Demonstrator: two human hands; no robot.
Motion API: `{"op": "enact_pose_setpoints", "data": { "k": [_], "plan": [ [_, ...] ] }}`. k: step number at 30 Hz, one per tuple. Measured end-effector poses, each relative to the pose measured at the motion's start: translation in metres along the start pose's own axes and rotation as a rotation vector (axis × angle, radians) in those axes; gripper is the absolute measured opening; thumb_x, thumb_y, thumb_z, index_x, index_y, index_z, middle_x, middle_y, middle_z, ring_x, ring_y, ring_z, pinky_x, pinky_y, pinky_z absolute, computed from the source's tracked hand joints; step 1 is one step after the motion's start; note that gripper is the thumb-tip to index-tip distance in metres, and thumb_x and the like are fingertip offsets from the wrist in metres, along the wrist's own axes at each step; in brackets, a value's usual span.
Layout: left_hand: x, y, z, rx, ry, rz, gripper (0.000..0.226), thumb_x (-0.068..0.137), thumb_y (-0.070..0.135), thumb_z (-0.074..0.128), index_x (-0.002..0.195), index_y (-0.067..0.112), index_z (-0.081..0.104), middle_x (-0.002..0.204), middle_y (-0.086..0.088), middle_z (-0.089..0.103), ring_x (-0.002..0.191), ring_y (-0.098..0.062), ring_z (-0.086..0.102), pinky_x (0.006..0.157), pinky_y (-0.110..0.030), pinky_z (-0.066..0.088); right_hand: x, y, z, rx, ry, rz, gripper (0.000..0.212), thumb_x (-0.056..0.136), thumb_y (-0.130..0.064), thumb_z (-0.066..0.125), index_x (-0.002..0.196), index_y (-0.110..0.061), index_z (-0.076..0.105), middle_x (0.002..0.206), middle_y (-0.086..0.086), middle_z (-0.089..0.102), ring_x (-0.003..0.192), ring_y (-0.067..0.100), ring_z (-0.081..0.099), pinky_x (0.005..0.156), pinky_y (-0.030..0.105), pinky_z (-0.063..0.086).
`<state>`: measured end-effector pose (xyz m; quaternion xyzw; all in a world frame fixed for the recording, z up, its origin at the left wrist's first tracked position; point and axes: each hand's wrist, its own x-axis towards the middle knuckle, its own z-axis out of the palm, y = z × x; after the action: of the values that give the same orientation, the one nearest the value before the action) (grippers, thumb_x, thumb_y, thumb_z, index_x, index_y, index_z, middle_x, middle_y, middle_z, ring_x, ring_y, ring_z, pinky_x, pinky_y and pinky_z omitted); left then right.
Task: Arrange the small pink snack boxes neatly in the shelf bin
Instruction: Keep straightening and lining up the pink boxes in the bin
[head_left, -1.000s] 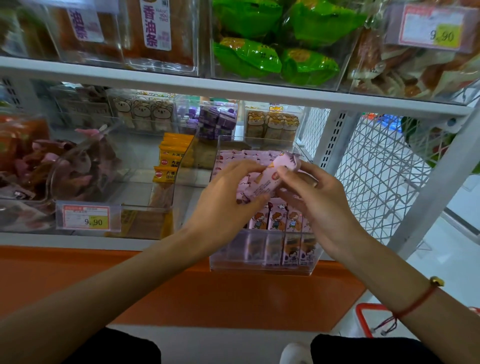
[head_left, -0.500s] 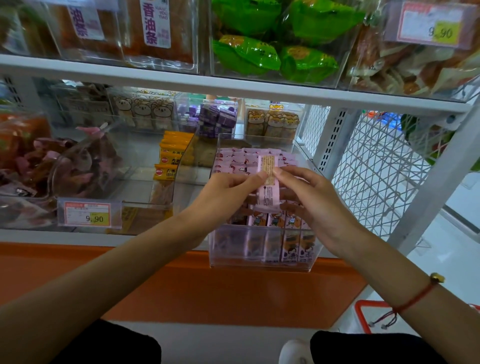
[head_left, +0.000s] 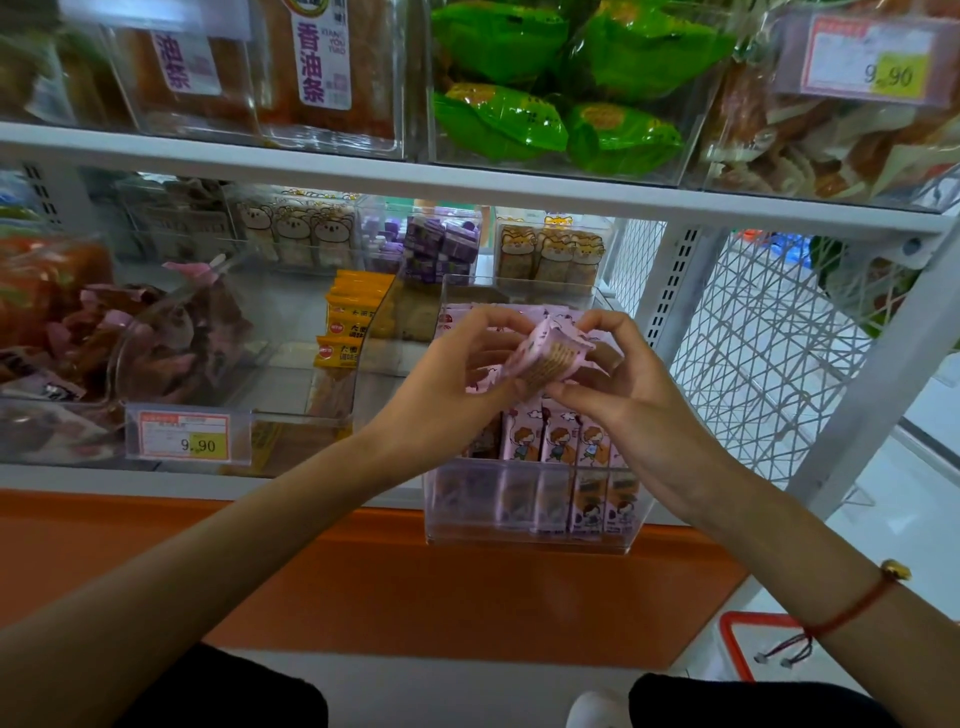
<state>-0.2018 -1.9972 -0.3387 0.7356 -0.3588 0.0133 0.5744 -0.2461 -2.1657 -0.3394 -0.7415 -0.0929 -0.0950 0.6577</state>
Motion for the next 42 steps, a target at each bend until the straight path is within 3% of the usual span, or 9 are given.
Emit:
{"op": "enact_pose_setpoints", "data": {
  "k": [8, 15, 18, 22, 25, 29, 34, 38, 42],
  "plan": [
    [-0.004, 0.002, 0.003, 0.240, 0.223, 0.097, 0.040, 0.081, 0.040, 0.070, 0.116, 0.035, 0.051, 0.102, 0.019, 0.060, 0.094, 0.003, 0.058, 0.080, -0.015, 0.049, -0.001, -0.005, 0.007, -0.100, 0.166, 0.048, 0.070, 0.062, -0.059, 0.067, 0.119, -0.022, 0.052, 0.111, -0.001, 0.066, 0.092, 0.008, 0.068, 0.085, 0.030, 0.055],
    [-0.004, 0.006, 0.009, 0.251, 0.087, 0.018, 0.049, 0.088, 0.044, 0.057, 0.132, 0.021, 0.050, 0.125, 0.010, 0.056, 0.111, -0.001, 0.054, 0.093, -0.025, 0.049, 0.002, 0.000, -0.003, 0.069, 0.131, 0.095, 0.014, 0.093, -0.028, 0.056, 0.099, -0.017, 0.062, 0.081, -0.007, 0.071, 0.081, 0.009, 0.068, 0.076, 0.024, 0.053],
    [-0.002, 0.005, 0.011, 0.136, -0.042, -0.129, 0.046, 0.096, 0.036, 0.049, 0.138, 0.017, 0.044, 0.129, 0.004, 0.056, 0.110, -0.004, 0.057, 0.086, -0.021, 0.052, 0.001, -0.001, -0.005, 0.053, 0.049, 0.063, 0.017, 0.095, -0.027, 0.050, 0.101, -0.020, 0.064, 0.084, -0.012, 0.069, 0.090, 0.007, 0.065, 0.077, 0.023, 0.050],
    [-0.003, 0.007, 0.015, 0.032, -0.112, -0.119, 0.020, 0.097, 0.015, 0.052, 0.116, 0.015, 0.058, 0.105, 0.006, 0.066, 0.089, 0.001, 0.064, 0.078, -0.013, 0.052, 0.000, 0.002, -0.004, -0.120, 0.011, 0.066, 0.029, 0.095, -0.031, 0.050, 0.124, -0.031, 0.056, 0.119, -0.010, 0.061, 0.119, 0.014, 0.053, 0.104, 0.042, 0.039],
    [0.000, 0.005, 0.013, -0.166, -0.009, -0.233, 0.015, 0.097, 0.018, 0.052, 0.110, 0.017, 0.060, 0.106, -0.001, 0.067, 0.090, -0.006, 0.067, 0.075, -0.019, 0.057, -0.001, 0.001, -0.004, -0.115, -0.028, 0.048, 0.056, 0.090, -0.021, 0.059, 0.139, -0.038, 0.038, 0.129, -0.009, 0.054, 0.115, 0.008, 0.055, 0.096, 0.033, 0.045],
    [0.002, 0.006, 0.015, -0.332, 0.129, -0.333, 0.012, 0.091, 0.022, 0.061, 0.104, 0.023, 0.058, 0.106, -0.001, 0.068, 0.086, -0.006, 0.070, 0.071, -0.020, 0.058, -0.005, 0.003, 0.003, -0.296, 0.056, -0.068, 0.056, 0.076, -0.031, 0.073, 0.124, -0.029, 0.044, 0.119, -0.011, 0.058, 0.104, 0.005, 0.061, 0.083, 0.021, 0.053],
    [0.003, 0.007, 0.009, -0.305, 0.202, -0.261, 0.057, 0.085, 0.029, 0.068, 0.135, 0.023, 0.040, 0.123, 0.007, 0.054, 0.099, -0.004, 0.064, 0.071, -0.016, 0.055, -0.003, -0.001, -0.007, -0.291, 0.027, -0.061, 0.035, 0.086, -0.024, 0.063, 0.119, -0.029, 0.053, 0.115, -0.009, 0.063, 0.104, 0.010, 0.063, 0.090, 0.032, 0.054],
    [0.001, 0.009, 0.007, -0.303, 0.151, -0.174, 0.032, 0.091, 0.015, 0.060, 0.121, 0.020, 0.053, 0.106, 0.005, 0.063, 0.090, -0.002, 0.067, 0.069, -0.013, 0.053, -0.003, 0.003, -0.015, -0.392, -0.021, -0.070, 0.037, 0.092, -0.015, 0.057, 0.127, -0.028, 0.052, 0.122, -0.009, 0.060, 0.111, 0.007, 0.058, 0.095, 0.035, 0.051],
    [0.002, 0.007, 0.004, -0.198, 0.314, -0.051, 0.025, 0.088, 0.015, 0.063, 0.108, 0.029, 0.054, 0.102, 0.007, 0.067, 0.093, -0.005, 0.068, 0.079, -0.020, 0.055, -0.002, 0.011, -0.022, -0.678, 0.184, -0.175, 0.042, 0.091, -0.024, 0.061, 0.131, -0.022, 0.049, 0.120, -0.010, 0.057, 0.105, 0.002, 0.054, 0.090, 0.018, 0.047]
  ]
}}
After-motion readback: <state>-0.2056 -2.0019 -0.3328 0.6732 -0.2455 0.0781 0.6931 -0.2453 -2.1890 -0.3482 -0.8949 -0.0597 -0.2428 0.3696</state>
